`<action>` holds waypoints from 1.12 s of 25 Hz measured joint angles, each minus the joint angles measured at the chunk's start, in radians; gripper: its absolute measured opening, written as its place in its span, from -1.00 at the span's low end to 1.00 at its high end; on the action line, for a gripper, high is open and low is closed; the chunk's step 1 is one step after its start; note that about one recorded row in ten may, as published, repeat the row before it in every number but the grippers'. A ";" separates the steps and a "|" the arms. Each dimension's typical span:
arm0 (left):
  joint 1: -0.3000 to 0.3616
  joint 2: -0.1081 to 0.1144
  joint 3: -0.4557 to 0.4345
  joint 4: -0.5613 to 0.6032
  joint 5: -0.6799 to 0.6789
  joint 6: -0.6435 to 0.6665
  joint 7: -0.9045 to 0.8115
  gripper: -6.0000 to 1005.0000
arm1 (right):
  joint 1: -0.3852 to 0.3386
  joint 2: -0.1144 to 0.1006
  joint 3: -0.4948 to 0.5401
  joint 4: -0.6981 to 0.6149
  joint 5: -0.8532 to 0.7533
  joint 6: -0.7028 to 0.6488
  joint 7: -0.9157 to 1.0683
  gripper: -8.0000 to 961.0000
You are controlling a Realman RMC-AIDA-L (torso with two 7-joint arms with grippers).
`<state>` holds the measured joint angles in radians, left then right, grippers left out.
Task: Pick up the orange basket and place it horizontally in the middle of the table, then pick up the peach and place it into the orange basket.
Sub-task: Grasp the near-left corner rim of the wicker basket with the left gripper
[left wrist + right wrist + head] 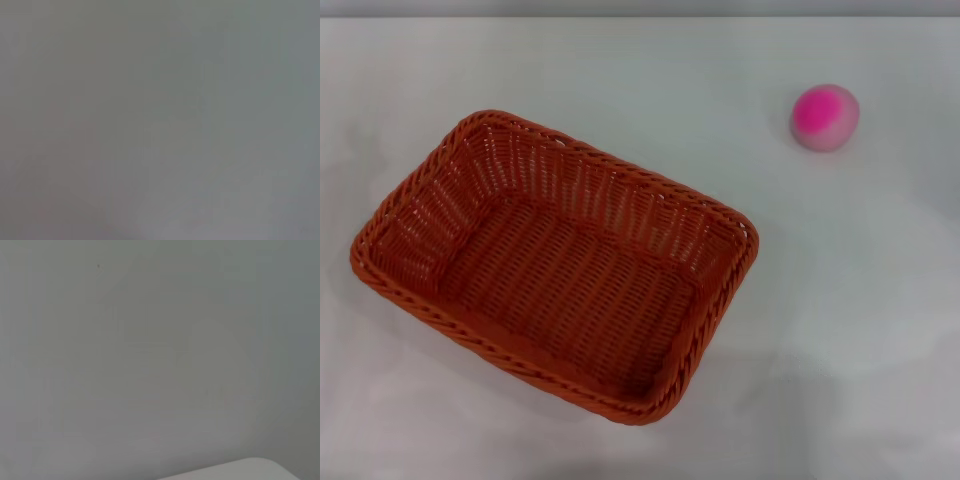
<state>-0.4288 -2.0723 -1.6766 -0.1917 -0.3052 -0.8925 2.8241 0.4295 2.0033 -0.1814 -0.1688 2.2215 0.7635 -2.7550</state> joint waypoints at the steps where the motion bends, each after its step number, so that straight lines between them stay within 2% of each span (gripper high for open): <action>1: 0.000 0.000 0.000 0.000 0.000 0.000 0.000 0.07 | 0.000 0.000 0.000 0.000 0.000 0.000 0.000 0.80; 17: -0.003 0.000 0.000 -0.010 0.000 0.036 -0.001 0.07 | 0.002 -0.001 0.000 -0.002 0.000 0.001 0.000 0.80; 21: 0.003 0.000 0.007 -0.043 0.007 0.044 -0.005 0.07 | 0.003 -0.002 0.000 -0.003 0.000 0.003 0.000 0.80; 25: 0.011 0.000 0.010 -0.088 0.008 0.095 -0.009 0.07 | 0.000 -0.004 0.000 -0.012 0.000 0.003 0.000 0.79; 28: 0.037 0.000 0.012 -0.206 0.023 0.249 -0.025 0.07 | -0.004 -0.004 -0.001 -0.017 -0.002 0.003 0.000 0.79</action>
<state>-0.3918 -2.0724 -1.6645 -0.3972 -0.2818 -0.6432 2.7990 0.4258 1.9997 -0.1821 -0.1857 2.2195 0.7667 -2.7550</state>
